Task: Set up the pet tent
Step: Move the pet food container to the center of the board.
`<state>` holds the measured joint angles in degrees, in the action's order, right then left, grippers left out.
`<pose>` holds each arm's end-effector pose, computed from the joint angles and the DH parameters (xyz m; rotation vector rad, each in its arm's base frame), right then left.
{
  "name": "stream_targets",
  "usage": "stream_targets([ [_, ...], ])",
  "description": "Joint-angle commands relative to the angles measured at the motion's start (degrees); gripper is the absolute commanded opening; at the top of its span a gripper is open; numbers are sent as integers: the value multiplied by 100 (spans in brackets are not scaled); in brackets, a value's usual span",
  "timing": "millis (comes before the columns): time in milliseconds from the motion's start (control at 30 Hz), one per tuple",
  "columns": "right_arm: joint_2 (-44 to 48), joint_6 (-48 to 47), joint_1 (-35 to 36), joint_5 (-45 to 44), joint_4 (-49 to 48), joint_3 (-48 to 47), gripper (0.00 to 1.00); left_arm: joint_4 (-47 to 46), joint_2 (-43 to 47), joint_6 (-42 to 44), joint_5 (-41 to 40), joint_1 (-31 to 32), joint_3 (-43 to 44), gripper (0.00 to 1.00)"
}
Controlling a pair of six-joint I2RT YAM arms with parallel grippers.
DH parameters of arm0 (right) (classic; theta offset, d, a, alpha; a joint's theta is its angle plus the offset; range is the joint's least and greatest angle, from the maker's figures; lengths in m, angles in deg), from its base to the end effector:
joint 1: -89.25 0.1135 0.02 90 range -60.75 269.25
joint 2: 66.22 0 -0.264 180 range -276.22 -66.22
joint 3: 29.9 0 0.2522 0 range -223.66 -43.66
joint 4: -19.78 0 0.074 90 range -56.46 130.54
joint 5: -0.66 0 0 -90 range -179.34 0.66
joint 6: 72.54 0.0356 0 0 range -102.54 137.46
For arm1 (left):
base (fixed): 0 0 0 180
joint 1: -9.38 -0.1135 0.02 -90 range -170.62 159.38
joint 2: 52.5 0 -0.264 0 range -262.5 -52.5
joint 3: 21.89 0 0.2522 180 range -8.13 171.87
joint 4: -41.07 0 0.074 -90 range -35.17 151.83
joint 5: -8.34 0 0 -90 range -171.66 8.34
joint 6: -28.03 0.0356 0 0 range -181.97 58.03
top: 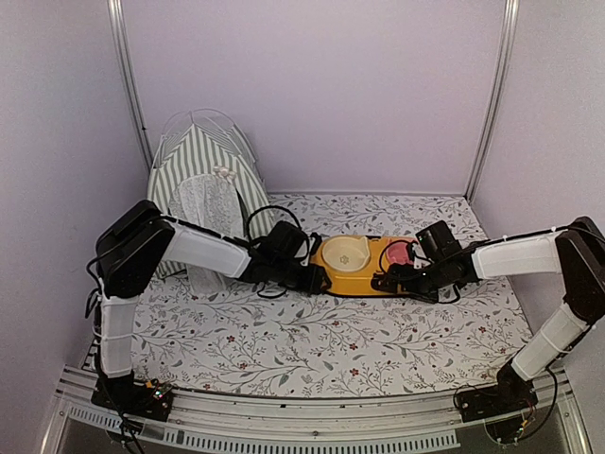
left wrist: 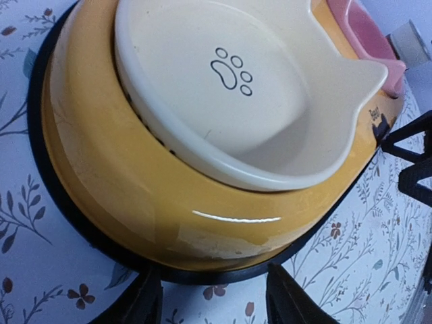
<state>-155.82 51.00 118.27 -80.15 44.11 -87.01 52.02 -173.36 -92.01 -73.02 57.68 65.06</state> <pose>0.2514 0.1460 0.1507 0.0413 2.6660 0.5954 0.2901 -0.3337 0.1224 0.4748 2.4592 -0.8038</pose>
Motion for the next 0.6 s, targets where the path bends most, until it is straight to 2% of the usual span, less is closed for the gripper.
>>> stream_targets([
  [0, -192, -296, -219, 26, -418, -349, 99, -132, -237, 71, 188, -130, 360, 53],
  [233, -477, -530, -734, 273, -559, -606, 99, 71, -641, 200, 358, -232, 984, 54],
  [567, -999, -691, -910, 356, -583, -1069, 99, 437, -1089, 290, 481, -367, 1893, 54],
])
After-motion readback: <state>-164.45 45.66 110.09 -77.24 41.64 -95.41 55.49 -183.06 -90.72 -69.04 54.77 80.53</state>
